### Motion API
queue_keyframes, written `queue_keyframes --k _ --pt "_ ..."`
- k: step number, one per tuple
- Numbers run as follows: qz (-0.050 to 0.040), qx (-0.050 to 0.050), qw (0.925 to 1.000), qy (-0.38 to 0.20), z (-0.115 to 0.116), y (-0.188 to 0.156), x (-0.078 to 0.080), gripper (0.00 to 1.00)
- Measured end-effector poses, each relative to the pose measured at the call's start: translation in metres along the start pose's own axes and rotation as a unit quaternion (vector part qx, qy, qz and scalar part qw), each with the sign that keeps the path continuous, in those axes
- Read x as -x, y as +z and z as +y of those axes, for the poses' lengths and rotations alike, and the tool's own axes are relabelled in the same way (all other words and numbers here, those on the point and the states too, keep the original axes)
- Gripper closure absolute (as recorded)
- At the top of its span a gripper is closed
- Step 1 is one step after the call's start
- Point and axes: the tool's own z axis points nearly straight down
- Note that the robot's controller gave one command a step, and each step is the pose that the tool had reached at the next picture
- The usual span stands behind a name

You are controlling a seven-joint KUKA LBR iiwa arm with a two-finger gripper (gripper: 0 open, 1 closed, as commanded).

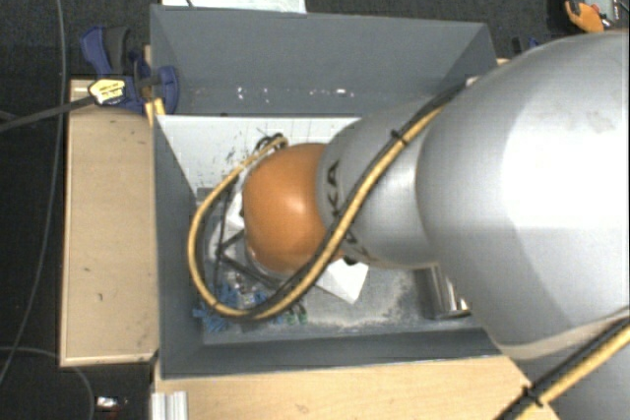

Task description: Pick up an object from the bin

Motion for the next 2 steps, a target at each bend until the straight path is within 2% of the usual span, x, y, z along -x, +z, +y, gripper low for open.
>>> queue_keyframes --k 2 --pt "-0.003 0.001 1.0 0.003 0.0 -0.031 0.002 1.0"
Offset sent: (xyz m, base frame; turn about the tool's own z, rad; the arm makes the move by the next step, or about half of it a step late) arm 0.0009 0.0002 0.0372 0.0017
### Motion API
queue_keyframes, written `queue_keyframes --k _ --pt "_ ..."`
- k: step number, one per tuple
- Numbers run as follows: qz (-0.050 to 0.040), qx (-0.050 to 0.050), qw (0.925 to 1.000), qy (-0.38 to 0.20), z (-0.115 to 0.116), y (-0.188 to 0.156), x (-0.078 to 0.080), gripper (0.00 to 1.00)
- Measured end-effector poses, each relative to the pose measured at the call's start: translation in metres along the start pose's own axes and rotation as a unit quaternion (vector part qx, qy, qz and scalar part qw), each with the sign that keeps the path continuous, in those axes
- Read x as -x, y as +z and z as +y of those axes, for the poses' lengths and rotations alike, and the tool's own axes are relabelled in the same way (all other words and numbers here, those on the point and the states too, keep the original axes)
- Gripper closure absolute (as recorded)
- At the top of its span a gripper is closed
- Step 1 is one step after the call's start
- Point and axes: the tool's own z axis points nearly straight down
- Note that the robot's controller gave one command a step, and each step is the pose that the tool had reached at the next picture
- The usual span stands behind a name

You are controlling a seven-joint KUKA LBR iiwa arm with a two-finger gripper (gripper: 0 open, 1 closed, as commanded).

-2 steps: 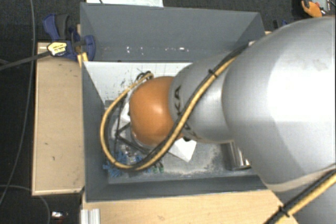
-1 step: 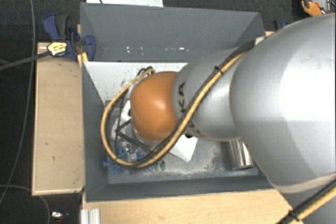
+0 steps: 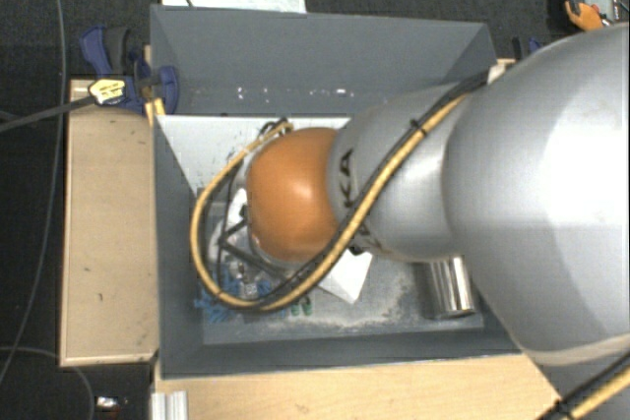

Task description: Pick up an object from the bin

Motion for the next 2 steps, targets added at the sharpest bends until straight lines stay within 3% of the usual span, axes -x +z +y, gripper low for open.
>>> queue_keyframes --k 2 --pt "0.001 0.0 1.0 0.003 0.0 -0.054 0.0 1.0"
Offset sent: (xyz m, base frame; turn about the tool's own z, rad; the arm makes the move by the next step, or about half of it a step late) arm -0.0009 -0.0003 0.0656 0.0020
